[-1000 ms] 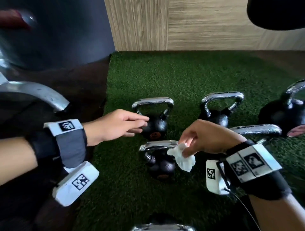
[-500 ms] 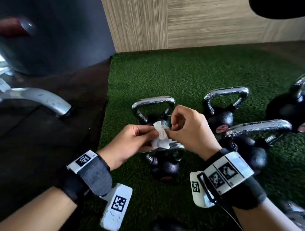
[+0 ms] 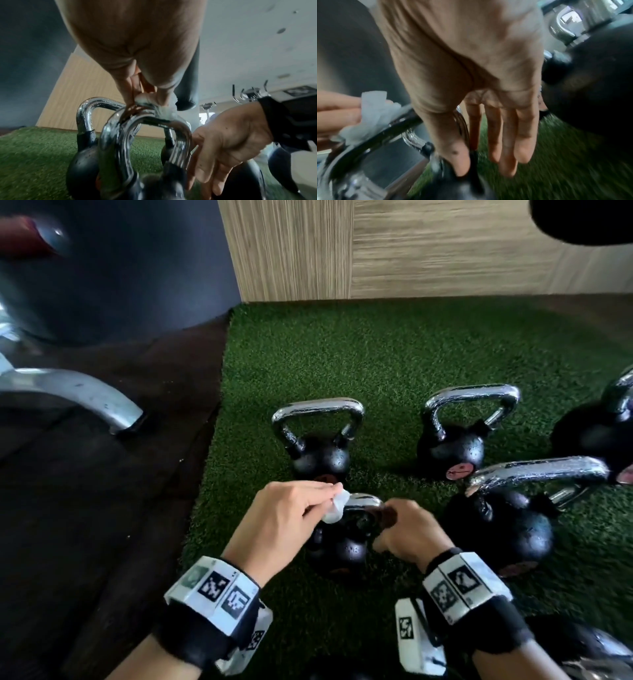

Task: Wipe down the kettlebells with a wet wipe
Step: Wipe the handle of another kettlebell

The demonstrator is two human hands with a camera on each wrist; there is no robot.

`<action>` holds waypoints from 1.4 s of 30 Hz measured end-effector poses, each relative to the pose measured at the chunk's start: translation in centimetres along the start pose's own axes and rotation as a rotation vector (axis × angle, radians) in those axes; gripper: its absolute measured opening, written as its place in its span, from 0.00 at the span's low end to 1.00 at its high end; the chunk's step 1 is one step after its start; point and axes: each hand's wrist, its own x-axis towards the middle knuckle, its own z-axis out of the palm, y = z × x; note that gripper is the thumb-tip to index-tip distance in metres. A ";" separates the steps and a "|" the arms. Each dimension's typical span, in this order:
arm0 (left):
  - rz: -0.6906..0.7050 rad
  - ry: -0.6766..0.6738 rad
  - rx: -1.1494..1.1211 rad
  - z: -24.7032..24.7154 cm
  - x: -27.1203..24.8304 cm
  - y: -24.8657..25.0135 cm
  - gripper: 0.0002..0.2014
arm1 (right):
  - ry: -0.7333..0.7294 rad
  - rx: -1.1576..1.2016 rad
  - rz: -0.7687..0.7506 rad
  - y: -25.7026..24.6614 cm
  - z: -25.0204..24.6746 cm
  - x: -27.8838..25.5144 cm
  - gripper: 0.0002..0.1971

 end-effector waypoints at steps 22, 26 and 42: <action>-0.442 0.205 -0.276 1.5 -6.2 -5.8 0.07 | 0.153 0.390 -0.122 2.7 4.5 0.5 0.15; -0.447 0.237 -0.399 2.7 -6.5 -6.3 0.09 | 0.146 0.406 -0.123 2.8 4.5 0.6 0.15; -0.558 0.152 -0.465 6.5 -7.5 -8.6 0.20 | 0.114 0.375 -0.114 2.8 4.3 -0.5 0.14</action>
